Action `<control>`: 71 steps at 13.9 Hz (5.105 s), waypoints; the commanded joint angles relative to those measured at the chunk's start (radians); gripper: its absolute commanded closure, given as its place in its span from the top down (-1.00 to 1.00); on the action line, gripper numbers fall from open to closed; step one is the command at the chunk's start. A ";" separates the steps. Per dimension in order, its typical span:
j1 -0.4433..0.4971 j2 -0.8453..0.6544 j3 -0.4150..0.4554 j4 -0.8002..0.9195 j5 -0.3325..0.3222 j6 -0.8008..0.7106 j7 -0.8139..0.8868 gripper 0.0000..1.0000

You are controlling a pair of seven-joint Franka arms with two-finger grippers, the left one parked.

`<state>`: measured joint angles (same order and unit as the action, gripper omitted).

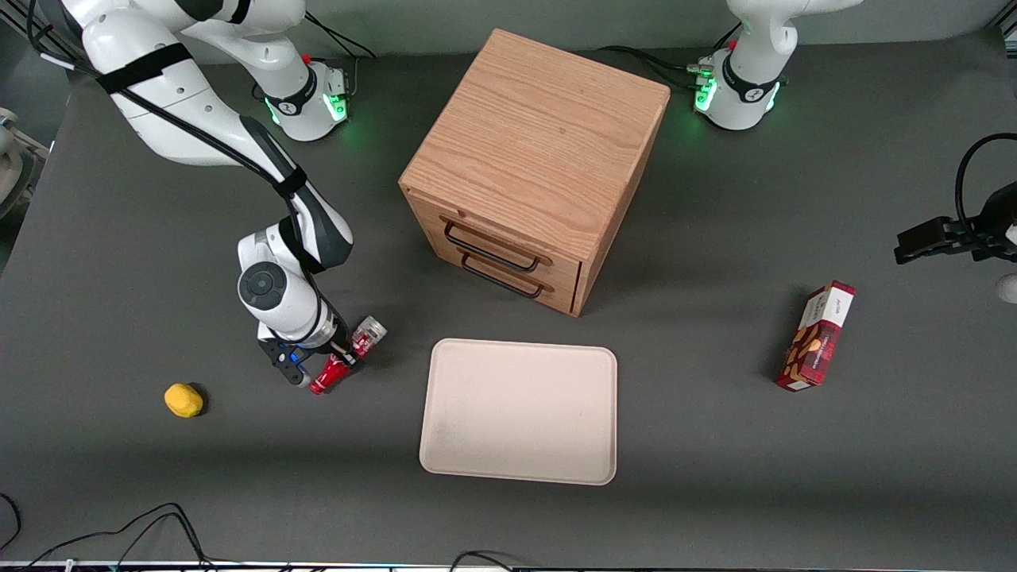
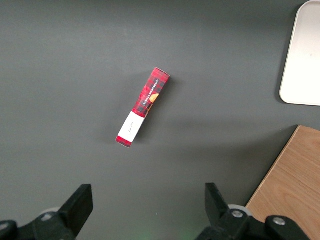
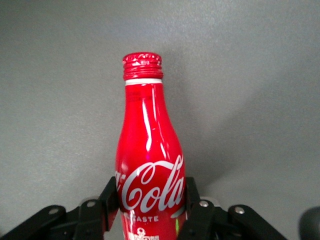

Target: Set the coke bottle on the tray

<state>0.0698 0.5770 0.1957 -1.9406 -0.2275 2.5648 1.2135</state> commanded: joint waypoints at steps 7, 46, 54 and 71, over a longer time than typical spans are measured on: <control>-0.094 -0.215 0.095 0.240 0.075 -0.553 -0.150 -1.00; 0.387 0.550 -0.170 1.066 0.116 -0.474 -0.540 1.00; 0.386 0.550 -0.170 1.065 0.117 -0.471 -0.542 1.00; 0.288 0.117 -0.133 0.777 0.195 -0.808 -0.557 1.00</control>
<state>0.3928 0.8774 0.0434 -0.9284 -0.0597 1.7701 0.6847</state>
